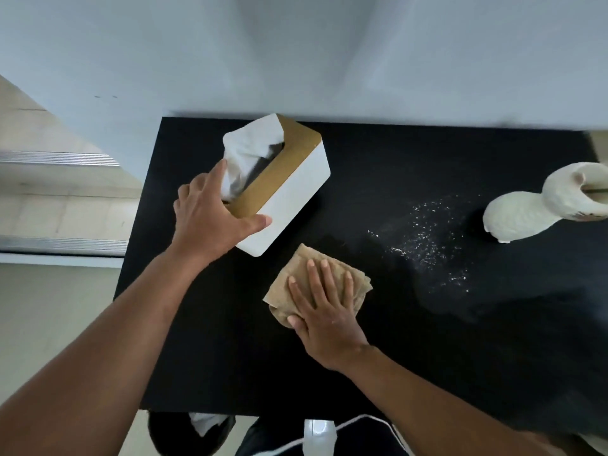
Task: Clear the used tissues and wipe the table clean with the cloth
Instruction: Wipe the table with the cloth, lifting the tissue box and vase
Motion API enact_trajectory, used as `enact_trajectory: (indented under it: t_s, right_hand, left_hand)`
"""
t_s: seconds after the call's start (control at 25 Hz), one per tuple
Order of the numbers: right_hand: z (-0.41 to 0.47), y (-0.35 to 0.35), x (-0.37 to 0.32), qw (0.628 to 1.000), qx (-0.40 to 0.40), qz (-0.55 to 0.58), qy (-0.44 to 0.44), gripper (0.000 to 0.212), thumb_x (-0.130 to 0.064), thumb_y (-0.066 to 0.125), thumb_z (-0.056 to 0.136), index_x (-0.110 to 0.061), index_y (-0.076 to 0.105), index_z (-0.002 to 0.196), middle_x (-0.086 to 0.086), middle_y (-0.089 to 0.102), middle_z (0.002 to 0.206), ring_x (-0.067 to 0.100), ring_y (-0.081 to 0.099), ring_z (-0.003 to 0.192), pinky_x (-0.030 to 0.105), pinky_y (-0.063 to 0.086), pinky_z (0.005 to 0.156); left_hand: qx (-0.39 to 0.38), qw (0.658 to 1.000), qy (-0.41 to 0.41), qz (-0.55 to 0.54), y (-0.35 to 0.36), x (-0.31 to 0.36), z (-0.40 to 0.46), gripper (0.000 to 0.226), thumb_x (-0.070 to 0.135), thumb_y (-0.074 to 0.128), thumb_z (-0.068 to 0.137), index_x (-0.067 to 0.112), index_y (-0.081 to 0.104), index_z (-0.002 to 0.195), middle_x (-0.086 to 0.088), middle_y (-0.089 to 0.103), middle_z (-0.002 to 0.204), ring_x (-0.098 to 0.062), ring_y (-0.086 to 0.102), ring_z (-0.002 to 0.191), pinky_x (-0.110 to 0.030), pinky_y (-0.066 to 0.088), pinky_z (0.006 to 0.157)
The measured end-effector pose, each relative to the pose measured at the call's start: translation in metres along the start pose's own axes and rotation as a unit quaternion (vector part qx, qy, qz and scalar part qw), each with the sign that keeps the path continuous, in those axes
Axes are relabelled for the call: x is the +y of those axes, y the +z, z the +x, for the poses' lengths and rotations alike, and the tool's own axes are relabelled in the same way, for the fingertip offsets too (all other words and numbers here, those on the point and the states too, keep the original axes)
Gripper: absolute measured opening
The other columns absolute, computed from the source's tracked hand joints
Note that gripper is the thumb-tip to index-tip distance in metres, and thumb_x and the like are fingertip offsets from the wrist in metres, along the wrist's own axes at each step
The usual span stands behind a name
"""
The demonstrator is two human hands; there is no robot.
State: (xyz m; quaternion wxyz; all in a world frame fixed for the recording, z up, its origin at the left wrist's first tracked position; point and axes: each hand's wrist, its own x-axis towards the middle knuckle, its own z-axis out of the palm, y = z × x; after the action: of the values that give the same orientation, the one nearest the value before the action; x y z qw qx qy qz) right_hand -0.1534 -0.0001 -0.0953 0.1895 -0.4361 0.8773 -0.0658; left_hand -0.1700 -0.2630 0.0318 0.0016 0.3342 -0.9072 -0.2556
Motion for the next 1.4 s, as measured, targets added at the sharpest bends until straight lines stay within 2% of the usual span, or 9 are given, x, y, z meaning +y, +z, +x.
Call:
enact_trajectory:
  t_s: [0.08,0.24,0.44,0.6,0.72,0.92,1.08,1.28,1.4]
  right_hand:
    - [0.055,-0.018,0.004,1.0,0.007,-0.004,-0.013,0.066,-0.052,0.025,0.106,-0.029,0.005,0.165,0.012,-0.014,0.173,0.034,-0.02,0.157,0.067,-0.005,0.123]
    - [0.132,-0.061,0.068,0.991,0.008,-0.006,0.131,0.065,-0.05,0.019,0.108,-0.028,-0.003,0.165,0.005,-0.021,0.172,0.026,-0.025,0.157,0.06,-0.015,0.124]
    - [0.045,-0.027,0.036,0.967,0.088,0.027,0.237,0.061,-0.048,0.021,0.11,-0.028,0.003,0.165,0.011,-0.012,0.173,0.032,-0.021,0.158,0.066,-0.004,0.124]
    - [0.051,0.001,-0.056,0.991,0.043,0.021,0.129,0.064,-0.048,0.028,0.107,-0.027,0.011,0.165,0.015,-0.006,0.173,0.038,-0.015,0.158,0.069,-0.003,0.123]
    - [0.13,-0.026,-0.04,0.998,0.046,0.005,0.048,0.064,-0.05,0.026,0.107,-0.031,0.009,0.165,0.01,-0.008,0.174,0.034,-0.016,0.159,0.067,-0.003,0.123]
    - [0.171,-0.072,0.087,0.967,0.059,0.025,0.246,0.064,-0.055,0.016,0.107,-0.033,0.002,0.165,0.004,-0.015,0.173,0.025,-0.019,0.159,0.06,-0.01,0.125]
    - [0.093,-0.037,0.052,0.949,0.094,0.042,0.296,0.064,-0.054,0.016,0.108,-0.03,0.001,0.165,0.01,-0.012,0.173,0.031,-0.02,0.158,0.064,-0.008,0.124]
    - [0.098,0.0,-0.084,0.996,0.045,0.027,0.075,0.065,-0.049,0.033,0.105,-0.027,0.016,0.164,0.017,-0.003,0.173,0.039,-0.014,0.158,0.071,-0.001,0.122]
    - [0.184,-0.029,-0.08,0.999,0.026,0.008,-0.019,0.064,-0.051,0.025,0.107,-0.03,0.007,0.165,0.011,-0.01,0.173,0.033,-0.02,0.158,0.064,-0.01,0.123]
  left_hand:
    - [0.016,1.0,-0.012,-0.021,-0.015,-0.015,-0.004,0.116,0.065,0.085,0.065,0.035,0.025,0.16,-0.004,0.039,0.16,-0.033,0.032,0.146,-0.056,0.032,0.118]
    - [0.034,0.999,-0.038,-0.019,-0.04,-0.045,-0.001,0.109,0.062,0.086,0.066,0.036,0.03,0.156,-0.007,0.044,0.154,-0.034,0.034,0.143,-0.057,0.035,0.115]
    - [0.035,0.996,-0.062,-0.052,-0.052,-0.075,0.001,0.109,0.063,0.086,0.065,0.035,0.032,0.156,-0.008,0.044,0.155,-0.035,0.033,0.144,-0.057,0.033,0.116]
    - [0.023,0.997,-0.051,-0.058,-0.045,-0.079,0.0,0.108,0.06,0.087,0.067,0.033,0.033,0.157,-0.006,0.043,0.157,-0.034,0.033,0.144,-0.057,0.034,0.116]
    - [0.021,0.998,-0.034,-0.052,-0.042,-0.075,-0.001,0.107,0.057,0.089,0.068,0.03,0.035,0.157,-0.006,0.044,0.155,-0.034,0.034,0.143,-0.056,0.033,0.116]
    - [0.025,0.999,-0.025,-0.041,-0.045,-0.081,0.007,0.111,0.069,0.079,0.058,0.031,0.038,0.154,-0.007,0.046,0.154,-0.037,0.035,0.143,-0.056,0.031,0.117]
    - [0.042,0.996,-0.05,-0.058,-0.05,-0.096,0.011,0.109,0.072,0.075,0.055,0.034,0.04,0.151,-0.007,0.048,0.152,-0.038,0.038,0.14,-0.058,0.033,0.116]
    - [0.056,0.994,-0.074,-0.061,-0.056,-0.106,0.011,0.11,0.073,0.076,0.056,0.033,0.039,0.152,-0.007,0.048,0.154,-0.038,0.037,0.141,-0.059,0.035,0.114]
    - [0.068,0.995,-0.064,-0.039,-0.063,-0.111,0.012,0.105,0.069,0.085,0.061,0.033,0.041,0.15,-0.008,0.05,0.152,-0.039,0.039,0.139,-0.06,0.037,0.109]
